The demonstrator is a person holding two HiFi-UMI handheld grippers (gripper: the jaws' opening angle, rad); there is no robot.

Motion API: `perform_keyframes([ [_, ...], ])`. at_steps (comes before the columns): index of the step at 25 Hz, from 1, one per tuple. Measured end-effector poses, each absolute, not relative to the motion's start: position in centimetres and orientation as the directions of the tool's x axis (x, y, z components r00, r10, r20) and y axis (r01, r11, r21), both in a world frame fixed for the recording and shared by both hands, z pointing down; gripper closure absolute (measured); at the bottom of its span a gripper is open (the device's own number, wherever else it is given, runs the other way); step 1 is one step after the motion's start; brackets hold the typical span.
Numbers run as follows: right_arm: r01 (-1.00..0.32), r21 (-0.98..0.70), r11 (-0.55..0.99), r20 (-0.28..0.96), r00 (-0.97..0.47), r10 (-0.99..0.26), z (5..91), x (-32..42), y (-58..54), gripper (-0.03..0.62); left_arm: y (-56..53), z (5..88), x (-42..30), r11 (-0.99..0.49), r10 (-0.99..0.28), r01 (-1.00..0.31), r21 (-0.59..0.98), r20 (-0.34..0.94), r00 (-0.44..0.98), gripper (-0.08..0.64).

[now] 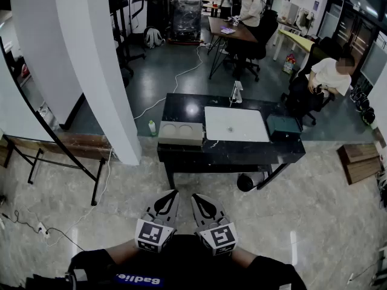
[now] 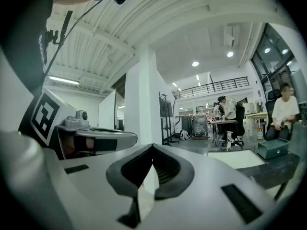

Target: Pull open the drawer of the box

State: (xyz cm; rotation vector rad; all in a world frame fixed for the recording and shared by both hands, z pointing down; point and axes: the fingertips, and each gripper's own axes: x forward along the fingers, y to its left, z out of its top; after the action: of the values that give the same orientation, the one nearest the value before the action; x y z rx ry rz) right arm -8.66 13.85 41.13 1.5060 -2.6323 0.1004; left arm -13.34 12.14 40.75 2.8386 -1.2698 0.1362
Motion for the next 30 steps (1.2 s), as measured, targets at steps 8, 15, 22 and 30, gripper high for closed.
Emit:
perform_keyframes([
  [8,-0.862,-0.019,0.506,0.121,-0.504,-0.855,40.9,-8.4,14.0,0.592,12.5,40.3,-12.9,-0.672,-0.737,-0.741,-0.002,0.095,0.669,0.574],
  [15,-0.860,-0.031,0.509,0.123,-0.509,-0.852,41.3,-7.9,14.1,0.594,12.6,40.7,-12.3,-0.673,-0.736,-0.740,-0.001,0.104,0.669,0.574],
  [22,-0.851,-0.043,0.524,0.127,-0.525,-0.842,41.4,-7.0,13.9,0.592,12.5,41.0,-11.4,-0.661,-0.746,-0.750,-0.011,0.114,0.656,0.575],
  [30,-0.815,-0.103,0.570,0.106,-0.579,-0.809,40.8,-5.1,13.2,0.592,12.1,40.8,-9.3,-0.628,-0.771,-0.778,-0.006,0.135,0.622,0.575],
])
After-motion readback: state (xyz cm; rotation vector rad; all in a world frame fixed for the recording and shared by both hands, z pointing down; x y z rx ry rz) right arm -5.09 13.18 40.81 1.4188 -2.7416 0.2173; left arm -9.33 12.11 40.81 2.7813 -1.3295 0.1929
